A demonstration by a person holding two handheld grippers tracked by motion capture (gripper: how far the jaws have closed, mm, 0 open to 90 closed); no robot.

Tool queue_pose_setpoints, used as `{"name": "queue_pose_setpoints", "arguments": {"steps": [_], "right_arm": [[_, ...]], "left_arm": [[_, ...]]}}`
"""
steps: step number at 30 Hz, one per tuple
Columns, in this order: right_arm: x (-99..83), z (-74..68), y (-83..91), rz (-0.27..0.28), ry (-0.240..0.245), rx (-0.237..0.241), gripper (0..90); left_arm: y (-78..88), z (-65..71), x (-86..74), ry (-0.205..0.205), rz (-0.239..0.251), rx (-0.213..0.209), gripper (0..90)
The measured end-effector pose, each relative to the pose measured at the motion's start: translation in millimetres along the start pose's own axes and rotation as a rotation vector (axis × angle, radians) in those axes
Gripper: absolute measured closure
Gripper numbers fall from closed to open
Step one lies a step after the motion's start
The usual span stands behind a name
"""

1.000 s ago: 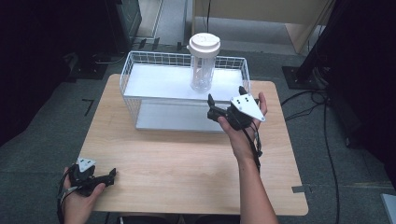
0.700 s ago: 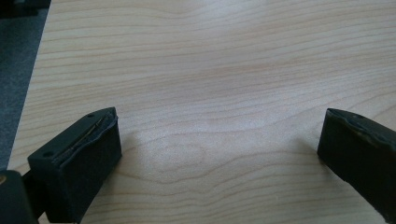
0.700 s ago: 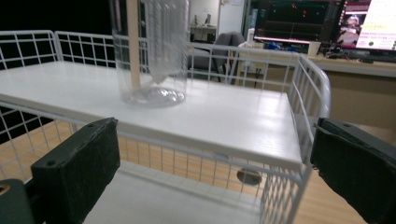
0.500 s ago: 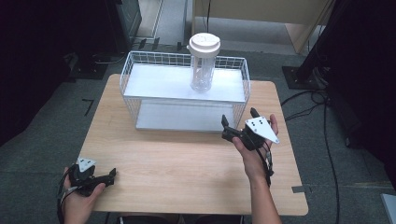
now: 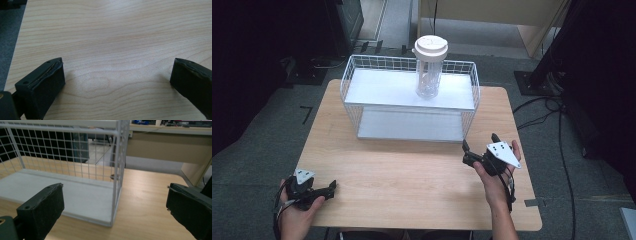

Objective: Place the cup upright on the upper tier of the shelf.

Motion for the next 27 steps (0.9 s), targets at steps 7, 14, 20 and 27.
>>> {"name": "queue_pose_setpoints", "arguments": {"steps": [7, 14, 20, 27], "right_arm": [[-33.4, 11.3, 8.4, -0.061, 0.005, -0.014, 1.7], [-58.7, 28.9, 22.4, -0.115, 0.008, -0.032, 1.7], [-75.8, 45.9, 37.1, -0.153, 0.001, -0.059, 1.7], [-93.1, 66.0, 53.7, -0.187, -0.011, -0.087, 1.7]], "left_arm": [[0.0, 0.1, 0.0, 0.001, 0.0, 0.0, 0.0], [0.0, 0.1, 0.0, 0.0, 0.0, 0.0, 0.0], [0.0, 0.1, 0.0, 0.0, 0.0, 0.0, 0.0], [0.0, 0.1, 0.0, 0.001, 0.0, 0.0, 0.0]]}}
Point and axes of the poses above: each handheld gripper's, and its own axes: y roughly backward along the jaws, x roughly out of its top, z roughly to its right, the point moved 6 cm from there along -y, roughly forward along the jaws, and after that the axes turned 8 degrees about y, right-handed, at the moved point
